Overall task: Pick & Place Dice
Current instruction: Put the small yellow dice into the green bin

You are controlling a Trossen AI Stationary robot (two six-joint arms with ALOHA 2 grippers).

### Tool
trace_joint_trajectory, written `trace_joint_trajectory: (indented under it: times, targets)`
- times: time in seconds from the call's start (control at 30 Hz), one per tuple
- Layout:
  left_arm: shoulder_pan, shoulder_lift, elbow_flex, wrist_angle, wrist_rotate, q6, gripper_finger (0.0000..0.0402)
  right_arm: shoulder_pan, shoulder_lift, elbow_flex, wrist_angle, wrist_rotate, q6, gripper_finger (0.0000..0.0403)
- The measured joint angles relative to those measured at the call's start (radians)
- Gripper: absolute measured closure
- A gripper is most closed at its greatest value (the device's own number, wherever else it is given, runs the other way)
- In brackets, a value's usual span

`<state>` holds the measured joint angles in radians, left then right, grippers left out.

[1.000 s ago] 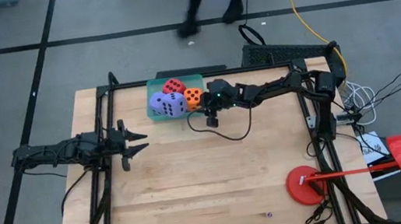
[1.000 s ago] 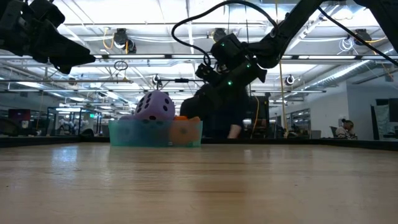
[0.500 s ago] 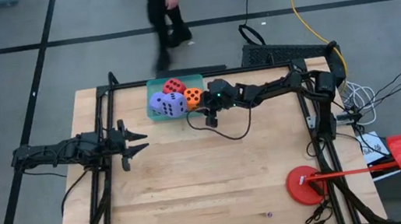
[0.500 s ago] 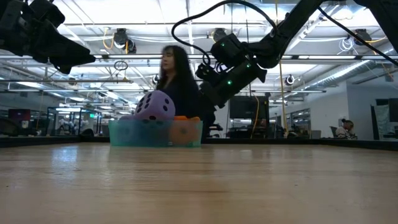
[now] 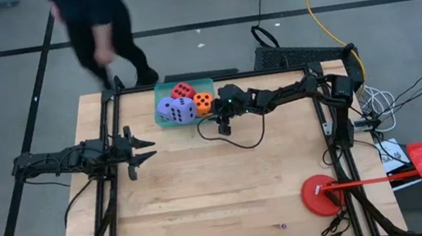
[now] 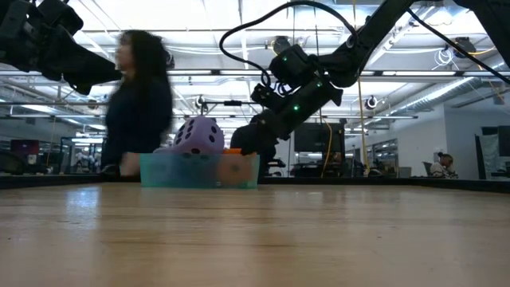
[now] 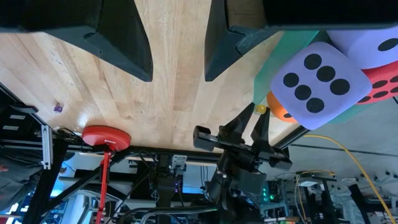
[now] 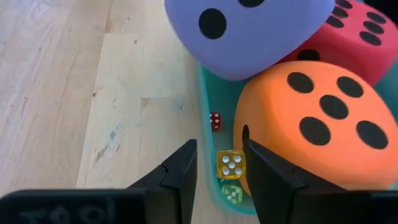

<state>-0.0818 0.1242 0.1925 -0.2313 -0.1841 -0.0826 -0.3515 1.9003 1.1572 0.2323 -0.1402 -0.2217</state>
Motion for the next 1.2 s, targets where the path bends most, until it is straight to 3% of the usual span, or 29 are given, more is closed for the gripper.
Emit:
trace_joint_trajectory:
  times: [0.5, 1.03, 1.2]
  targets:
    - [0.0, 0.0, 0.0, 0.0, 0.0, 0.0, 0.0249, -0.001, 0.0, 0.0, -0.053, -0.018, -0.061, 0.0222]
    - [0.0, 0.0, 0.0, 0.0, 0.0, 0.0, 0.0249, 0.0, -0.002, 0.0, -0.081, -0.018, -0.116, 0.0221]
    - [0.0, 0.0, 0.0, 0.0, 0.0, 0.0, 0.0249, 0.0, -0.002, 0.0, -0.071, -0.018, -0.058, 0.0222]
